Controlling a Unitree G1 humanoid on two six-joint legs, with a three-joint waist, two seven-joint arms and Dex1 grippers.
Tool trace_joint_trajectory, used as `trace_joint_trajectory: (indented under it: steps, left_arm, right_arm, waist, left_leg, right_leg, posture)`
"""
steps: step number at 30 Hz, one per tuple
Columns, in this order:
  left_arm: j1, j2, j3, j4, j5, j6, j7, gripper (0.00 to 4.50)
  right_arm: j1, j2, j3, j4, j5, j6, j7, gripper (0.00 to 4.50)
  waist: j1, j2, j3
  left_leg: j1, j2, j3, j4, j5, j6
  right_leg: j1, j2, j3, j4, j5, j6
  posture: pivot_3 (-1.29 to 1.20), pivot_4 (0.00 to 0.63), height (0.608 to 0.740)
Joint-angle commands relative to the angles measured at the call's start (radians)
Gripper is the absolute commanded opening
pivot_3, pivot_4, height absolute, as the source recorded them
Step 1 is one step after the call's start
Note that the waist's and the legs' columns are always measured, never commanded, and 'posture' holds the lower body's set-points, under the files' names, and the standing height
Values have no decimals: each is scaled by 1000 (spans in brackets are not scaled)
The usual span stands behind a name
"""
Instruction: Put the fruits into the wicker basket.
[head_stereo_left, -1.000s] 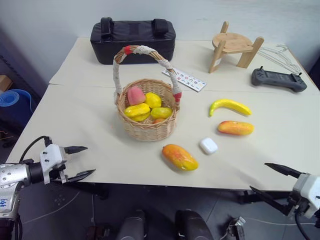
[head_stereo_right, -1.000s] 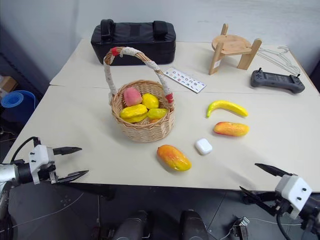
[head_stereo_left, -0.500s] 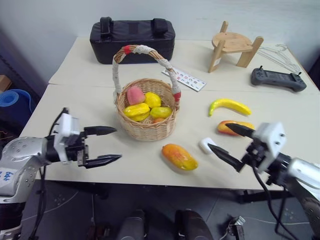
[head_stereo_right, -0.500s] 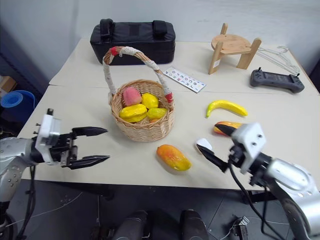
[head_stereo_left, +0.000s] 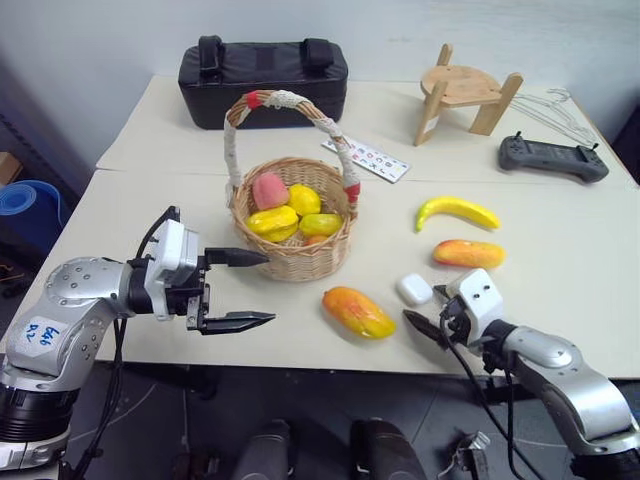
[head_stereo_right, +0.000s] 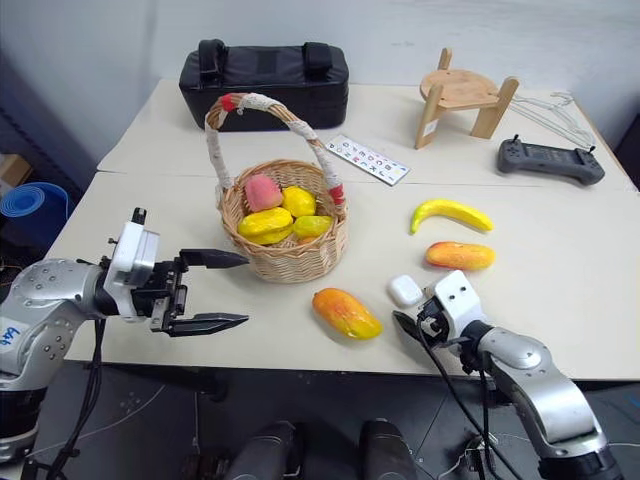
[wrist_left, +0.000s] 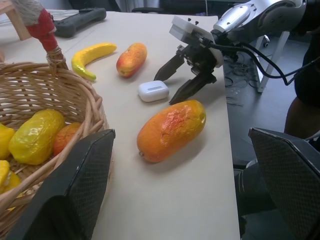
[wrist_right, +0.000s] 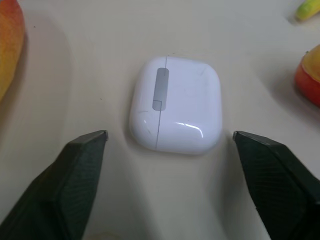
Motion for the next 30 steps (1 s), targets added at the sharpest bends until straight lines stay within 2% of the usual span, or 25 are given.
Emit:
trace_joint_trajectory:
  steps: [1,12,13,15,17,19,23,26,28,30]
  left_arm:
    - [-10,-9,-4,-20,4,-16,-12,4500]
    - [-50,-35,-33,24,39,-48,-39,4500]
    - [-53,-39,-35,25,41,-50,-41,4500]
    - [-61,-46,-43,28,44,-52,-46,4500]
    - [-70,-54,-49,34,45,-53,-49,4500]
    - [-75,-60,-50,37,43,-52,-51,4500]
    - [-72,-81,-35,33,22,-37,-27,4500]
    - [-67,-91,-27,20,8,-18,-13,4500]
    - [-72,-110,-32,21,-2,-11,-1,4500]
    - [-79,-121,-43,20,2,-9,0,4500]
  right_arm:
    - [-21,35,8,74,-28,-56,27,2986]
    - [-69,91,10,156,-77,-116,43,2986]
    - [-70,96,10,158,-81,-131,47,2638]
    - [-65,102,-3,147,-78,-144,51,2269]
    - [-43,93,-39,107,-63,-159,56,2267]
    - [-1,76,-101,25,-9,-136,70,2267]
    - [149,92,-393,-95,175,-164,90,2267]
    - [244,85,-550,-92,221,-225,134,2267]
    - [252,41,-671,93,186,-318,162,2267]
    - [233,-1,-720,256,149,-386,180,2267]
  waist:
    - [1,0,0]
    - [1,0,0]
    - [1,0,0]
    - [2,0,0]
    - [3,0,0]
    - [9,0,0]
    - [19,0,0]
    - [30,0,0]
    - [28,0,0]
    - [27,0,0]
  left_leg:
    - [0,0,0,0,0,0]
    - [0,0,0,0,0,0]
    - [0,0,0,0,0,-1]
    - [0,0,0,0,0,-1]
    - [0,0,0,0,0,-1]
    - [-1,0,0,0,0,-1]
    - [-3,0,0,0,0,0]
    - [-3,0,0,0,0,0]
    - [-2,0,0,0,0,0]
    - [0,-1,2,0,-1,2]
  right_leg:
    - [0,0,0,0,0,0]
    - [0,0,1,0,0,0]
    - [0,0,1,0,0,0]
    - [0,0,1,0,0,0]
    - [-1,0,1,0,0,0]
    - [-1,0,1,0,0,0]
    - [-2,0,1,0,0,0]
    - [-1,0,0,-1,0,1]
    - [0,0,1,-2,0,1]
    - [2,0,2,-2,1,2]
  posture:
    - [0,150,740]
    - [0,150,740]
    - [0,150,740]
    - [0,150,740]
    - [0,150,740]
    - [0,150,740]
    - [0,150,740]
    - [0,150,740]
    - [0,150,740]
    - [0,150,740]
